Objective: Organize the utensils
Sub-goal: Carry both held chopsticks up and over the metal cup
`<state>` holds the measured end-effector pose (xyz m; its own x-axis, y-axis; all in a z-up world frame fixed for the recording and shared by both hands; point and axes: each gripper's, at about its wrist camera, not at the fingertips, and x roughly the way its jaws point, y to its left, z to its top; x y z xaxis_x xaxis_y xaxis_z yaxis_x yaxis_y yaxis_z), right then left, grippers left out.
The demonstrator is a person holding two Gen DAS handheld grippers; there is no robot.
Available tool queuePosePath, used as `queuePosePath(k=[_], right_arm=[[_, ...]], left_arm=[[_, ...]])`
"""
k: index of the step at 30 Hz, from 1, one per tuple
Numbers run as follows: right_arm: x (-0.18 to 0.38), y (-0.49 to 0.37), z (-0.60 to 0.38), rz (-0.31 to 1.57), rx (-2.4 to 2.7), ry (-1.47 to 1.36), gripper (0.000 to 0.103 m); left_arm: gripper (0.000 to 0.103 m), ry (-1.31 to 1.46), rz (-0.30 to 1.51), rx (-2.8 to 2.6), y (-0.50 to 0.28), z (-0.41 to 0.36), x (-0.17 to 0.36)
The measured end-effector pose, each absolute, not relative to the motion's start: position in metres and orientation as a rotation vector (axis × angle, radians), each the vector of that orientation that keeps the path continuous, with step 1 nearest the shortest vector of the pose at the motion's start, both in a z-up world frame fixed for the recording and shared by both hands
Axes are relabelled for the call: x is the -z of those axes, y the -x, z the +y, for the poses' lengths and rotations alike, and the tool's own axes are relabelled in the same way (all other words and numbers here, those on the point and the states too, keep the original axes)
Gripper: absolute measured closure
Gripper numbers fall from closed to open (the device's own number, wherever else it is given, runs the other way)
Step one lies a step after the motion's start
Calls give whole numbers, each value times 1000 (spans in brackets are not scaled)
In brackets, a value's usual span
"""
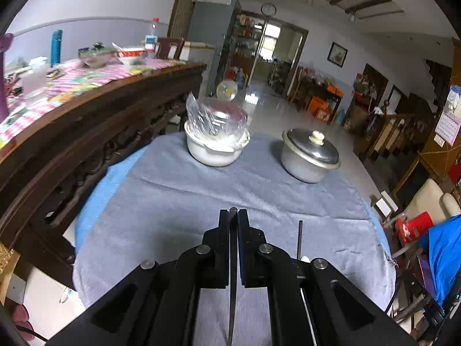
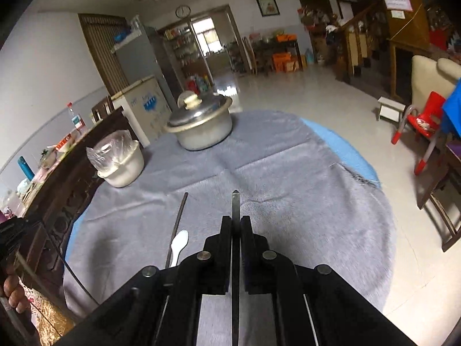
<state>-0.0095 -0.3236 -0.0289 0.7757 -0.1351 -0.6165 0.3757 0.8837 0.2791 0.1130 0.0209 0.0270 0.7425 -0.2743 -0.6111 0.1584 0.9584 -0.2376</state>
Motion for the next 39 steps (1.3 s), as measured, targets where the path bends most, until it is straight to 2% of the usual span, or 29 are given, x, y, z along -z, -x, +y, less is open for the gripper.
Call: queuePosePath(k=[10, 39], right_arm=[[13, 48, -299, 507, 258, -403, 97], [-33, 91, -264, 350, 157, -393, 97]], left_arm=[[98, 167, 622, 257, -55, 28, -42], [98, 141, 513, 310, 2, 24, -88]])
